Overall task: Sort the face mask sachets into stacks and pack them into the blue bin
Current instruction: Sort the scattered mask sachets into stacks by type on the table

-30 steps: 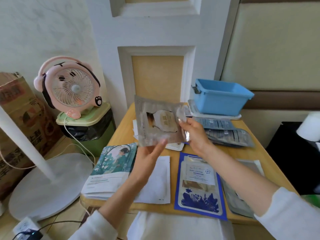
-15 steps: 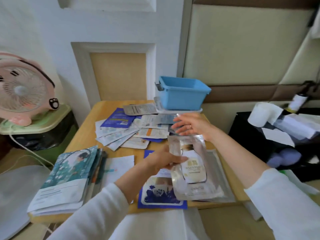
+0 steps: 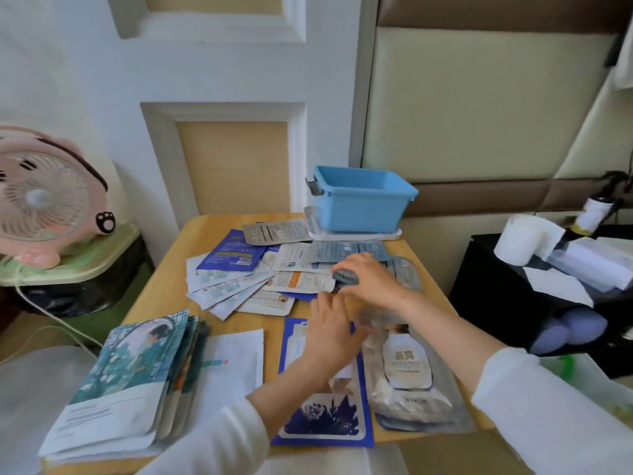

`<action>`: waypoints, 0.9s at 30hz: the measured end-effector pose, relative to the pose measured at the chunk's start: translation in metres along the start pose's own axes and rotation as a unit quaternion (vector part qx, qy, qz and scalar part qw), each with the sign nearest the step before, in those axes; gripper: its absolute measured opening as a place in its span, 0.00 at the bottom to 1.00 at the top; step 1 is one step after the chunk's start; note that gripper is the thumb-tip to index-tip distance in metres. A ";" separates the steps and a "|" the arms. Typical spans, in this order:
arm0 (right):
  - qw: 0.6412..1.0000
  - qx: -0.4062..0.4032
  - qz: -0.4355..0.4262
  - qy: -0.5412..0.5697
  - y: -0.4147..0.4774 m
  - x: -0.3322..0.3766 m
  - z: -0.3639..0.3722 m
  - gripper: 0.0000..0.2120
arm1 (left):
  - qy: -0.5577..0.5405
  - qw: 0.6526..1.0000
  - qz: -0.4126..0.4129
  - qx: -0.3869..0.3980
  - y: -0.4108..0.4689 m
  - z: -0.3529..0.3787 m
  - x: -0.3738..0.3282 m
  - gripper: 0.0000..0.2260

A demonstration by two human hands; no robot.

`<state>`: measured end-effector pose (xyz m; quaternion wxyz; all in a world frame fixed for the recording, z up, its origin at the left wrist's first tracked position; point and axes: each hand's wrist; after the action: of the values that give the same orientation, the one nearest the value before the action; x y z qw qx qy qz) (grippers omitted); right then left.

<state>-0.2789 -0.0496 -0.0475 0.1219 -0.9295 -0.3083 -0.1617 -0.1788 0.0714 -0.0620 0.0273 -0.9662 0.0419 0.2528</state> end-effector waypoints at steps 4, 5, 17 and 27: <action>0.995 -0.054 -0.057 -0.060 0.018 0.013 0.020 0.14 | -0.014 0.998 -0.046 -0.045 -0.001 -0.030 0.037 0.19; 0.994 -0.072 -0.056 -0.060 0.019 0.015 0.020 0.10 | -0.020 0.996 -0.061 -0.059 -0.002 -0.038 0.045 0.18; 0.801 -0.215 -0.060 0.556 -0.004 0.084 -0.033 0.09 | -0.601 0.799 0.005 0.029 -0.006 -0.099 0.072 0.33; 0.867 0.051 -0.097 0.486 -0.019 0.065 0.000 0.04 | -0.591 0.797 -0.033 -0.121 -0.024 -0.136 0.105 0.07</action>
<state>-0.2414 0.0005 -0.0209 0.2873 -0.6915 -0.3061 -0.5879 -0.0195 0.0780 0.0060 -0.0623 -0.6250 -0.0457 0.7768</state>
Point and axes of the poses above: each hand's wrist, its own y-axis towards the middle knuckle, its own z-axis out of the palm, x = y × z, and after that the axes turned 15 degrees about x, right-handed
